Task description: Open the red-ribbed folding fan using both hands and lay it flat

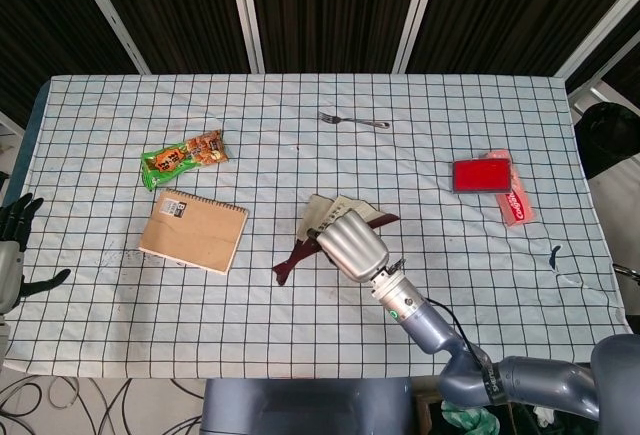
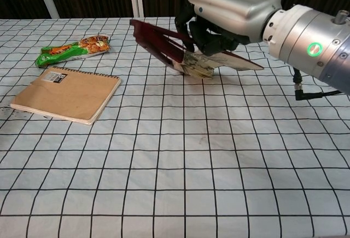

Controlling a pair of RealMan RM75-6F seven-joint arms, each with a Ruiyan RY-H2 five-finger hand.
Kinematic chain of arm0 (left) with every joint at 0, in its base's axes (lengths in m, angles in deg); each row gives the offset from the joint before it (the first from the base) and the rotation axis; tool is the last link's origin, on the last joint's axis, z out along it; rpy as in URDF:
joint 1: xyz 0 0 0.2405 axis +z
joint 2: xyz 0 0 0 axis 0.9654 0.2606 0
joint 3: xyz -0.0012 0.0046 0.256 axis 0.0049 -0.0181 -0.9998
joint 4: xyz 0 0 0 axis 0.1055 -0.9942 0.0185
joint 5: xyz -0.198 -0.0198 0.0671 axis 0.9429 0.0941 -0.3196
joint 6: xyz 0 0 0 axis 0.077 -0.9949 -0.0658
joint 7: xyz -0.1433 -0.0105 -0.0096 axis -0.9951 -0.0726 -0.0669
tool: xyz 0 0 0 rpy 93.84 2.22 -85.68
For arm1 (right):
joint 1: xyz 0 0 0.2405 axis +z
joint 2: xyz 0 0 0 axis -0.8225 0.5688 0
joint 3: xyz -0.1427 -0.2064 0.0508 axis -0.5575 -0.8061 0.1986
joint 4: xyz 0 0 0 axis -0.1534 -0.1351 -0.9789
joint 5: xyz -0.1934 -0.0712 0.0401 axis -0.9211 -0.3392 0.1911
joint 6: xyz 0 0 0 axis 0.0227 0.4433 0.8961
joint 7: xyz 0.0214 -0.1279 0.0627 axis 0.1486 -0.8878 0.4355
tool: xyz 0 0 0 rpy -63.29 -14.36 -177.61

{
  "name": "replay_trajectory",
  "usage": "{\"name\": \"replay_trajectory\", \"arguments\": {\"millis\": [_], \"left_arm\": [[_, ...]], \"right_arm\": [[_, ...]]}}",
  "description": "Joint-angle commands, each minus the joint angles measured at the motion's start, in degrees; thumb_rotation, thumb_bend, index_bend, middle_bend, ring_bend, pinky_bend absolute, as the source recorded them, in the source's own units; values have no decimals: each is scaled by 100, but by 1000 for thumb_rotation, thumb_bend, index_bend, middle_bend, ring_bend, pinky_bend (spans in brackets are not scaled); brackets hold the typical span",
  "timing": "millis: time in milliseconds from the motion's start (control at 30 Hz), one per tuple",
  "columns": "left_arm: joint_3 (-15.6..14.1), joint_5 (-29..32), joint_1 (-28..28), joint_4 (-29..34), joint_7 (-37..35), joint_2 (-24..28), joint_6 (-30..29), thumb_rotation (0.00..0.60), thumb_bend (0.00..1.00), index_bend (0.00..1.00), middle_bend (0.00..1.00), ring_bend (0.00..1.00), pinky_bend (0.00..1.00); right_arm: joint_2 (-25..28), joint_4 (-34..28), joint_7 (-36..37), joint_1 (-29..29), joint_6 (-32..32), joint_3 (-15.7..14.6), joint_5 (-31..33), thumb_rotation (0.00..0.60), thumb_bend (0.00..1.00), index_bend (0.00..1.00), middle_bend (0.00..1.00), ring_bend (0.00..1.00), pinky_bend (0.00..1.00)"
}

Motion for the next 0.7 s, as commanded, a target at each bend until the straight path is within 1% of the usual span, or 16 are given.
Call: {"name": "replay_trajectory", "arguments": {"millis": [33,267,433,533,567,700], "left_arm": [[12,34,0,58,54,7,4,600,0,0,0,0,0],[25,57,-10,179,166,37,2,600,0,0,0,0,0],[54,121,-5,218,166,49,5,600,0,0,0,0,0],[66,134,-7,229,160,51,4,600,0,0,0,0,0],[65,130,-10,230,164,49,5,600,0,0,0,0,0],[68,133,-12,231,173,46,2,600,0,0,0,0,0]], "right_arm": [[-37,65,76,-36,-106,40,-79,600,648,888,903,954,883],[-102,143,177,-65,-302,170,-140,600,653,888,903,953,883],[-221,146,210,-54,-516,412,-87,600,655,895,903,954,882],[-393,278,164,-37,-810,595,-152,600,655,896,903,953,881],[-460,352,94,-14,-943,709,-167,600,655,896,903,951,880],[-578,457,8,20,-1051,819,-133,600,655,896,900,945,880]]}}
